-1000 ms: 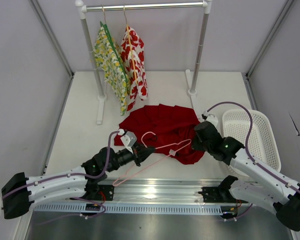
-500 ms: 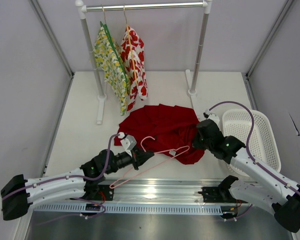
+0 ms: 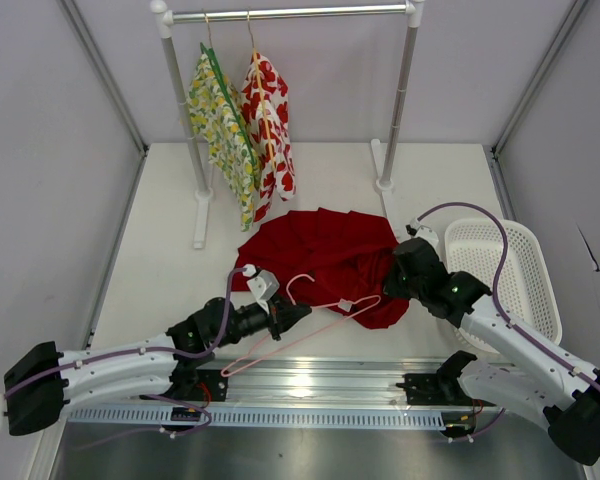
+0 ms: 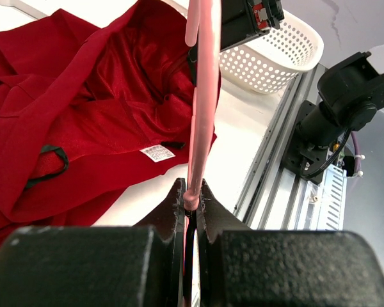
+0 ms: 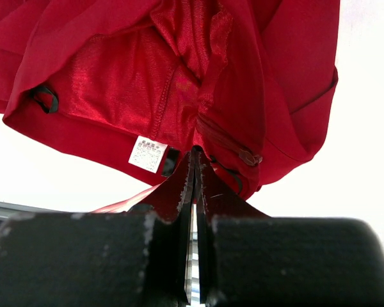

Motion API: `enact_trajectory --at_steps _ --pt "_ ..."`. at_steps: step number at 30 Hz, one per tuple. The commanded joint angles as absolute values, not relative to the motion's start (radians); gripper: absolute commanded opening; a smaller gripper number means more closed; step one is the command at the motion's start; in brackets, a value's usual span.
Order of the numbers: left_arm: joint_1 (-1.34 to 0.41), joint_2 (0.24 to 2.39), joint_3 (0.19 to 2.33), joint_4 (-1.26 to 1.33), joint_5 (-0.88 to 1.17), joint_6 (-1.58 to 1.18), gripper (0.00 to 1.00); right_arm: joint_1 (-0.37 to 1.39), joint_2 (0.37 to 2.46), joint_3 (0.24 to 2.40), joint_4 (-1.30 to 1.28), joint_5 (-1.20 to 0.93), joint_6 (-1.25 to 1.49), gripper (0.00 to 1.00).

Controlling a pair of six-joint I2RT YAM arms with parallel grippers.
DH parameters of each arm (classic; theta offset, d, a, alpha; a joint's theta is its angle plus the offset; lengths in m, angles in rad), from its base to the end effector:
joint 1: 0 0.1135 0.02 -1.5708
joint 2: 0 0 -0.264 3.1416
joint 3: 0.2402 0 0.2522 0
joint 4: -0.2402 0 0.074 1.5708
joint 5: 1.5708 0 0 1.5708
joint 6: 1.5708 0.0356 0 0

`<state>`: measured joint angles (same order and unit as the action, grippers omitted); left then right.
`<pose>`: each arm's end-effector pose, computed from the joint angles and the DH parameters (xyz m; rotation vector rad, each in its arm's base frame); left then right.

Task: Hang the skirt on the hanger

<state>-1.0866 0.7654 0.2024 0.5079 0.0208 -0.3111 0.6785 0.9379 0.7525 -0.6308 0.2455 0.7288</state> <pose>0.0823 -0.1581 0.2104 0.6739 1.6046 -1.0734 0.1534 0.1125 0.2611 0.1767 2.3835 0.3875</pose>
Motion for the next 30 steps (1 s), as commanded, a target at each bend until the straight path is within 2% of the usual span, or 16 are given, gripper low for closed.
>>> enact_trajectory --at_steps 1,30 --pt "-1.095 0.769 0.25 0.577 0.032 -0.29 0.0 0.673 0.931 0.769 -0.606 0.242 0.724 0.0" --pt "-1.095 0.828 0.288 0.647 0.023 -0.279 0.0 0.666 0.933 0.761 -0.604 0.232 0.718 0.0"
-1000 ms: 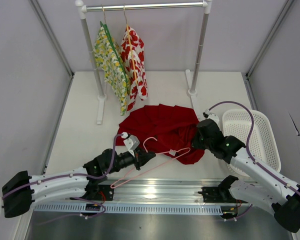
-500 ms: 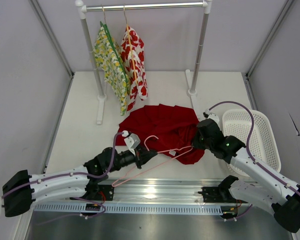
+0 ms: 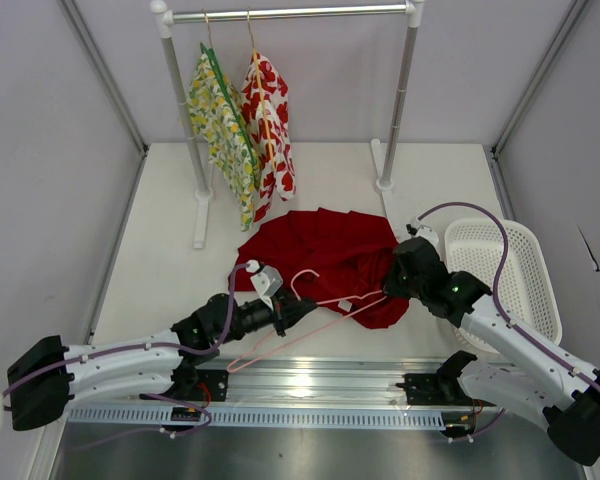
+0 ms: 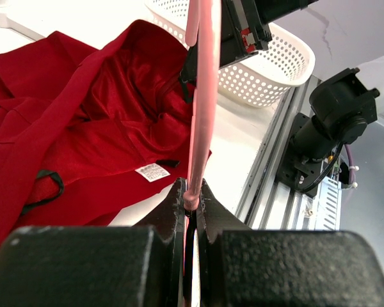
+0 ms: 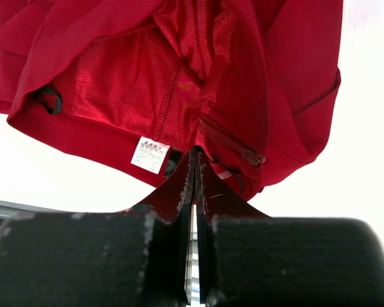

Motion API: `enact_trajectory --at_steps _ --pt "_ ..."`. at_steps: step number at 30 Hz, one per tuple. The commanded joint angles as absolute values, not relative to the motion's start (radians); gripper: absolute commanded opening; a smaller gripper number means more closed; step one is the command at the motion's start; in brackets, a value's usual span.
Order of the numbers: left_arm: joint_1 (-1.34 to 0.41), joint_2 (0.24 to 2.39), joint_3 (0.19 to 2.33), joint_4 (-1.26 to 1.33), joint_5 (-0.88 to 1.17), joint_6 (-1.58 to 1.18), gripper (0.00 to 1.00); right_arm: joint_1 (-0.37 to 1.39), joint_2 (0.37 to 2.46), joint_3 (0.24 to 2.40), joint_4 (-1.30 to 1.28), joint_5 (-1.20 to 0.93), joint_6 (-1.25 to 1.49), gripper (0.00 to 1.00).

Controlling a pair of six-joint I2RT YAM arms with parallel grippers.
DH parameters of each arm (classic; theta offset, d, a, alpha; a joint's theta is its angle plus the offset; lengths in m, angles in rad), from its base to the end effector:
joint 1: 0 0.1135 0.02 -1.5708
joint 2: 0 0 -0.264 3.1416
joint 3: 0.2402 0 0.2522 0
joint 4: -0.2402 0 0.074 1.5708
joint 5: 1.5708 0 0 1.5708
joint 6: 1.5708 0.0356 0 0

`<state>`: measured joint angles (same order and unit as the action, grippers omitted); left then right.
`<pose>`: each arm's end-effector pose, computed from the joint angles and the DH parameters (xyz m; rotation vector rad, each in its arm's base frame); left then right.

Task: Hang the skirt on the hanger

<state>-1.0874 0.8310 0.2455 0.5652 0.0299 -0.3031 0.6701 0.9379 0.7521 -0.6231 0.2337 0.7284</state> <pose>0.0869 -0.1678 0.2209 0.6745 1.5656 -1.0895 0.1546 0.1120 0.2615 0.1817 2.3813 0.4007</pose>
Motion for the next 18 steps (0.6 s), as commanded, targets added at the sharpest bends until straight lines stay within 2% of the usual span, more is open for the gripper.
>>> enact_trajectory --at_steps 1,18 --pt "-1.095 0.828 0.29 0.646 0.021 -0.279 0.0 0.666 0.934 0.761 -0.604 0.232 0.719 0.0" --pt "-1.095 0.893 0.27 0.764 0.006 -0.293 0.0 0.663 0.933 0.756 -0.601 0.227 0.724 0.0"
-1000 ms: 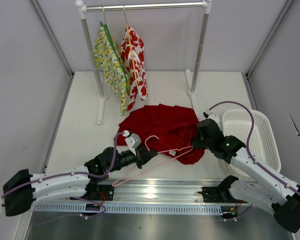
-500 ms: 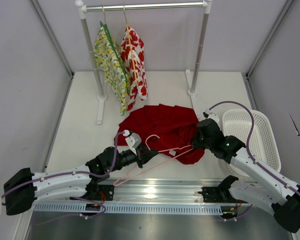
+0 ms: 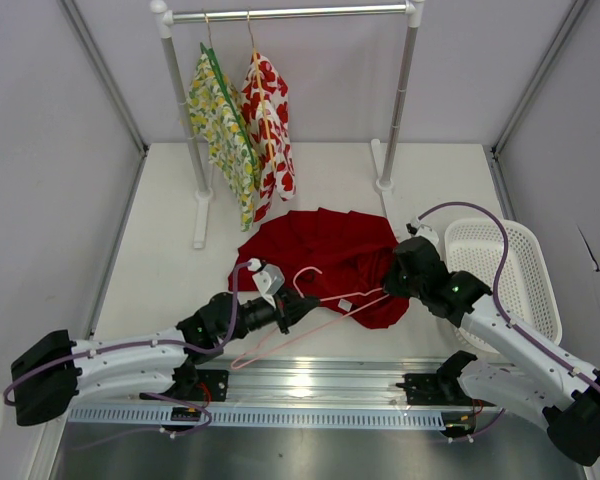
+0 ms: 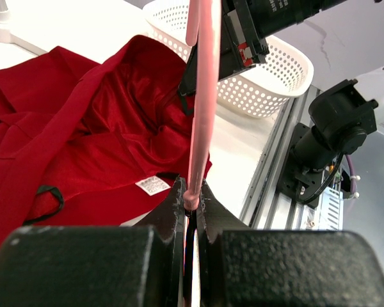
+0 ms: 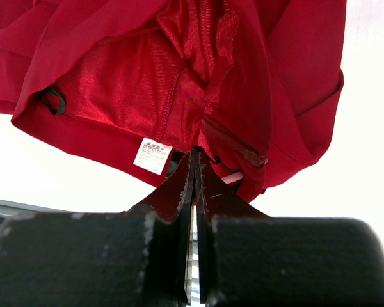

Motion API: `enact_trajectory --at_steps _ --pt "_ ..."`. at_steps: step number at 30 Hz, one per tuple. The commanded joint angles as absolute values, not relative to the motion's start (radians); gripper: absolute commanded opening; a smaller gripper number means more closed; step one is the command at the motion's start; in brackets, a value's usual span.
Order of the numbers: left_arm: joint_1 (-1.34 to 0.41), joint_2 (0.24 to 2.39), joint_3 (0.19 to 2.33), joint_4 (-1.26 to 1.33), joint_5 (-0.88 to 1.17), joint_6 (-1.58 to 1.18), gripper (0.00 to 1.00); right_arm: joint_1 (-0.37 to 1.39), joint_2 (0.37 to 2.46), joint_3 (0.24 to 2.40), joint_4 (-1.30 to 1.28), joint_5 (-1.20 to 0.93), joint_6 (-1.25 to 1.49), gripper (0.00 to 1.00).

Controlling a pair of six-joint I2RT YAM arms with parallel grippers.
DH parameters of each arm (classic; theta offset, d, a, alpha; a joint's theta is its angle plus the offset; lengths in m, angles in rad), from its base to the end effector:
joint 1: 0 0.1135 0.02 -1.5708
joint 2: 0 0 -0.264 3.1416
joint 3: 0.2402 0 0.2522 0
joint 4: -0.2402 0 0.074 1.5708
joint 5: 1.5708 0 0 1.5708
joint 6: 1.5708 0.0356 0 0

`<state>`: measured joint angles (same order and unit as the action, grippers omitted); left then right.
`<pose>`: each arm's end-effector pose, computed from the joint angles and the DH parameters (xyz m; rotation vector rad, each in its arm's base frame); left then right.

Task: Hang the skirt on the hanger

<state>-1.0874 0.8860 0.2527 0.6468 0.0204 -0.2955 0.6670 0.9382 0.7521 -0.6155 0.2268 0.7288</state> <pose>0.0903 -0.1735 0.2229 0.6587 1.5311 -1.0903 0.1553 0.1121 0.2620 0.1834 2.3776 0.4117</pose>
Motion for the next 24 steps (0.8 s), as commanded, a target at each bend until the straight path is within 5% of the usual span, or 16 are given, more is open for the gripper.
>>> enact_trajectory --at_steps 1,14,24 --pt "-1.095 0.903 0.271 0.775 0.005 -0.293 0.0 0.663 0.93 0.756 -0.601 0.227 0.727 0.0" --pt "-1.097 0.994 0.261 0.904 -0.075 -0.298 0.0 0.657 0.907 0.759 -0.615 0.232 0.733 0.01" --pt "-1.098 1.032 0.253 0.983 -0.132 -0.296 0.0 0.646 0.9 0.785 -0.633 0.232 0.73 0.15"
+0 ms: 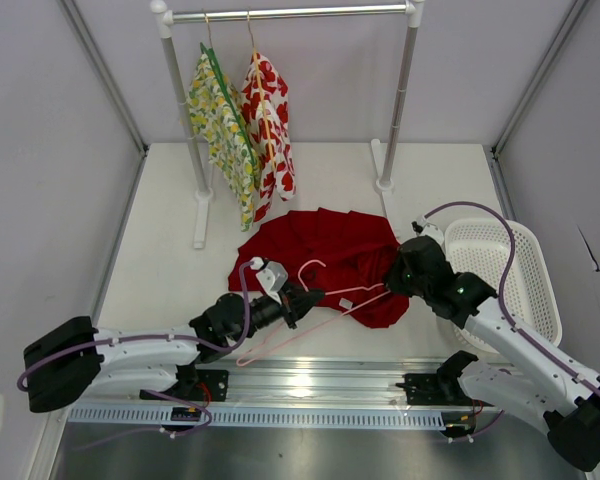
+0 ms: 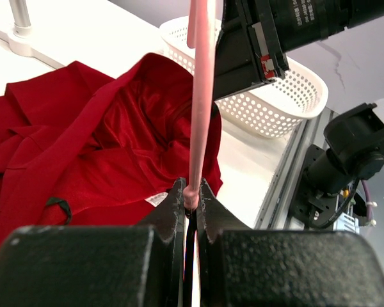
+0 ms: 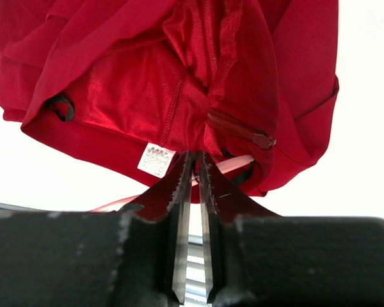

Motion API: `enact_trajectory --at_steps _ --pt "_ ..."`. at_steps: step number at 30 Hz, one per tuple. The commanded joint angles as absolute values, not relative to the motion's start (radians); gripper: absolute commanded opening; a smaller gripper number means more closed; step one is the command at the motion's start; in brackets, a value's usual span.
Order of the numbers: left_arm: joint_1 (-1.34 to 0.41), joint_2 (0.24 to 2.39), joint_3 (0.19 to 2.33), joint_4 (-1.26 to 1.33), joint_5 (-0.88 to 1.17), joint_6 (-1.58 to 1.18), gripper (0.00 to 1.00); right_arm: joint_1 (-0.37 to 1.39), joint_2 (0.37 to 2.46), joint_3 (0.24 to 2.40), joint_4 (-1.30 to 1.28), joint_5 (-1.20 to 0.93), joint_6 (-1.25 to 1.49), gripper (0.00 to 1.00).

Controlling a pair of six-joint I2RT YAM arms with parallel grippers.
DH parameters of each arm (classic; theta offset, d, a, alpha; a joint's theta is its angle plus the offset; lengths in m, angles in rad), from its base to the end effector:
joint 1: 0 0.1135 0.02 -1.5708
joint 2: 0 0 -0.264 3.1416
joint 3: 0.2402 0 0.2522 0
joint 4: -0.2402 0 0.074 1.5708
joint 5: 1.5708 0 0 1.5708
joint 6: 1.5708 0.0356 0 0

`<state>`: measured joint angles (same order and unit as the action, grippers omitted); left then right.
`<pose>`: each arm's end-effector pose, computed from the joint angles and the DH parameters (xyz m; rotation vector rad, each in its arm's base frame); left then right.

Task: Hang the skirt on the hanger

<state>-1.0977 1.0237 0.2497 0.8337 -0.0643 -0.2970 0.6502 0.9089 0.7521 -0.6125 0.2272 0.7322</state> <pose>0.0973 -0.1851 0.2172 0.5759 1.5017 -1.0562 0.1538 0.1069 0.2672 0.2101 2.3459 0.4286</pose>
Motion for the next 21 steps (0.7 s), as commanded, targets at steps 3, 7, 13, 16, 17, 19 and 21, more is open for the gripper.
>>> enact_trajectory --at_steps 3,7,13,16,17,19,21 --pt "-1.1 1.042 0.247 1.015 -0.152 -0.302 0.0 0.643 0.893 0.792 -0.641 0.238 0.735 0.21" --pt "-1.101 1.06 0.241 1.057 -0.164 -0.305 0.0 0.64 0.887 0.799 -0.664 0.255 0.738 0.32" --pt "-1.103 1.12 0.255 1.101 -0.149 -0.313 0.0 0.637 0.867 0.799 -0.695 0.284 0.752 0.49" --pt "-1.103 1.149 0.262 1.124 -0.127 -0.324 0.0 0.634 0.853 0.805 -0.709 0.299 0.756 0.5" --pt "-1.104 1.17 0.274 1.126 -0.123 -0.324 0.0 0.632 0.848 0.808 -0.712 0.304 0.759 0.5" --pt "-1.108 1.19 0.287 1.129 -0.103 -0.327 0.0 0.63 0.831 0.814 -0.721 0.314 0.764 0.51" --pt "-1.115 1.212 0.298 1.129 -0.1 -0.327 0.0 0.63 0.812 0.818 -0.722 0.322 0.764 0.51"
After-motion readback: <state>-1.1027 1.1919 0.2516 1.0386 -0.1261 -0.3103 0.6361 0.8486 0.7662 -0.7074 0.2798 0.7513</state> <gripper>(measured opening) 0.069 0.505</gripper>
